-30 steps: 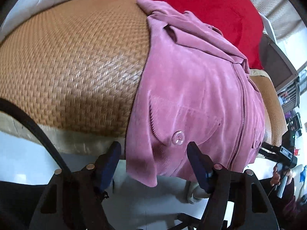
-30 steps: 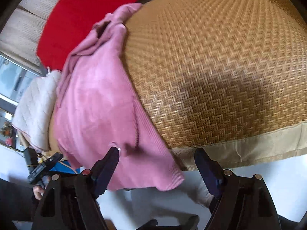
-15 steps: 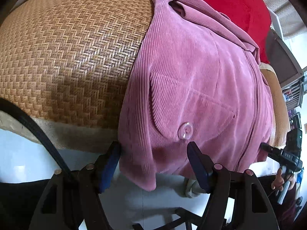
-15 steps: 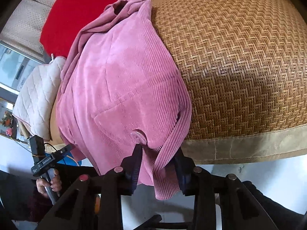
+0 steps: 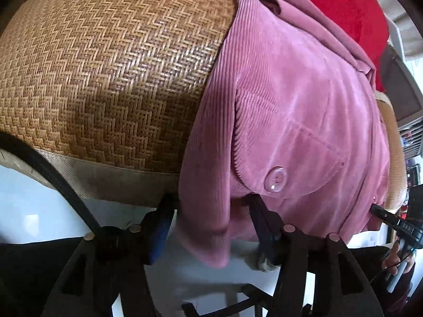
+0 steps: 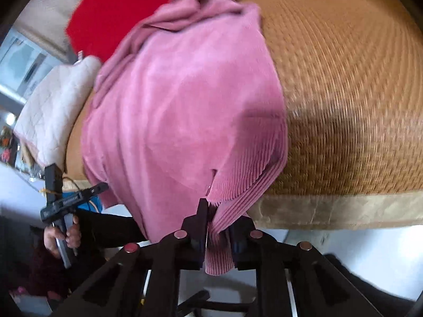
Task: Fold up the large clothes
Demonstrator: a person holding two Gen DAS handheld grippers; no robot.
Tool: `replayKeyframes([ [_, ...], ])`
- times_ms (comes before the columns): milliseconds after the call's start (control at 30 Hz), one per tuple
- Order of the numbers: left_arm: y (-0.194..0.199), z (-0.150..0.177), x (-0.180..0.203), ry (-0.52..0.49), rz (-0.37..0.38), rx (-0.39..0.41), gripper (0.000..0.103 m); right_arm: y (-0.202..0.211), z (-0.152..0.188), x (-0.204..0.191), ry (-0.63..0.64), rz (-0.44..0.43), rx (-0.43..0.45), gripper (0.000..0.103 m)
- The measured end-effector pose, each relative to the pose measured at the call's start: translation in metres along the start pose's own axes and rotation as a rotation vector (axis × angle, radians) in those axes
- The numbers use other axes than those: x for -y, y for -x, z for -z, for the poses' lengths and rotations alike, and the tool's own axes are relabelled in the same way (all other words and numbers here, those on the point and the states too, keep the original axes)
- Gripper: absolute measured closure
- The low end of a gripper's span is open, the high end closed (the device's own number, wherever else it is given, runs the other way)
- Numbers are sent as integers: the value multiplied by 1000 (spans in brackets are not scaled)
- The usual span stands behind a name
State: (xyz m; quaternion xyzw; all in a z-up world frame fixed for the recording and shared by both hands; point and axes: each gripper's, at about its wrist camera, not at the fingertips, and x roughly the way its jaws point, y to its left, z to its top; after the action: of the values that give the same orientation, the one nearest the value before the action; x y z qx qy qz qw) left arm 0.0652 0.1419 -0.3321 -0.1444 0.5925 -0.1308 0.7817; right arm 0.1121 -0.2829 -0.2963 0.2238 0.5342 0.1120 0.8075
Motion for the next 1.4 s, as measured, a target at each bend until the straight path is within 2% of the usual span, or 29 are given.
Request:
replayKeyframes([
  [67,-7,3,7,-15,19,-4,64,1,2,-6,13,-2,9,86],
  [100,-8,5,11,-36,23,-7,87,1,2,-12,20,-15,15,89],
  [133,-9,5,15,-49,23,-6,96,3,3,-17,28,-26,24,89],
  [200,-6,7,23,-65,37,7,98,13,-5,-29,45,-45,52,91],
  [267,5,6,32,-63,100,25,99,27,-10,-39,49,-87,84,92],
  [400,50,-10,55,-109,232,109,99,48,-38,-58,74,-153,139,93],
  [600,124,-81,82,-128,374,268,99,72,-119,-65,50,-208,304,96],
  [700,136,-132,95,-154,347,329,99,79,-167,-50,-4,-236,395,96],
  [733,134,-153,99,-153,335,350,99,77,-193,-46,-31,-243,431,96],
  [800,126,-192,92,-117,340,370,99,74,-222,-41,-70,-250,468,96],
  [900,100,-241,83,-53,286,396,99,58,-265,-27,-99,-229,497,96],
  [1000,56,-278,68,40,284,389,99,33,-296,-14,-119,-182,518,96],
  [1033,35,-290,64,66,246,382,98,26,-305,-5,-135,-171,515,96],
  [1100,0,-306,65,74,150,326,95,6,-319,17,-175,-130,529,96],
  [1167,-16,-314,56,104,136,277,95,-6,-326,34,-228,-122,538,94],
  [1267,-18,-315,52,138,182,292,93,-5,-325,67,-388,-211,540,91],
  [1333,-7,-319,47,133,215,320,91,8,-321,65,-375,-228,592,89],
  [1367,-3,-318,45,127,232,340,91,15,-318,57,-335,-215,615,84],
  [1400,4,-316,45,122,241,362,89,19,-316,51,-314,-207,620,74],
])
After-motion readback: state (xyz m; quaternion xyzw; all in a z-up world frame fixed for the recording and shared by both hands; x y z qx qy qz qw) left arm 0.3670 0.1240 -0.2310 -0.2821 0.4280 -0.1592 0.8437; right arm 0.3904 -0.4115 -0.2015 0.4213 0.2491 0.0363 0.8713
